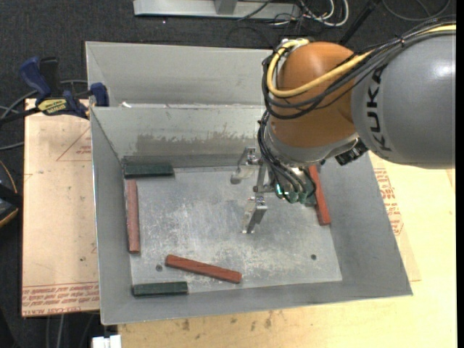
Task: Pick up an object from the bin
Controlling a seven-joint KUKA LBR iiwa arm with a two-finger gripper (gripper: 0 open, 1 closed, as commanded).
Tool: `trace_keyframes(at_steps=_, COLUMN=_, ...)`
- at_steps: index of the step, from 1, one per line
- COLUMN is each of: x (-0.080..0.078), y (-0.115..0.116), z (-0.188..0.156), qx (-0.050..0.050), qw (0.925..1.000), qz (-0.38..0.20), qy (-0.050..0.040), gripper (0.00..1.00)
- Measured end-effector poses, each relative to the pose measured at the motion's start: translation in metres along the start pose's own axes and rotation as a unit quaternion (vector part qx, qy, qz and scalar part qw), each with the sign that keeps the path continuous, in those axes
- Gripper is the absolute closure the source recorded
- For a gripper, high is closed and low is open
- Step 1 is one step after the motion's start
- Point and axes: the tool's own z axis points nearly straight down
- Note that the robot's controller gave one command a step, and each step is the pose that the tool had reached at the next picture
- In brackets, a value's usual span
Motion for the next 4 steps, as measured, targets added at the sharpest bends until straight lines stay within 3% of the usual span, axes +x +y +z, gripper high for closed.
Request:
trace_keyframes(at_steps=2, x=-0.001, y=0.000, z=-0.002, qx=-0.001, qw=1.0000, qz=-0.001, qy=-0.0051, gripper=0.00)
trace_keyframes(at_steps=3, x=0.013, y=0.000, z=0.065, qx=0.000, qw=0.9958, qz=-0.091, qy=-0.0059, gripper=0.00)
trace_keyframes(at_steps=4, x=0.028, y=0.011, z=0.125, qx=0.000, qw=1.0000, qz=-0.006, qy=-0.0030, gripper=1.00)
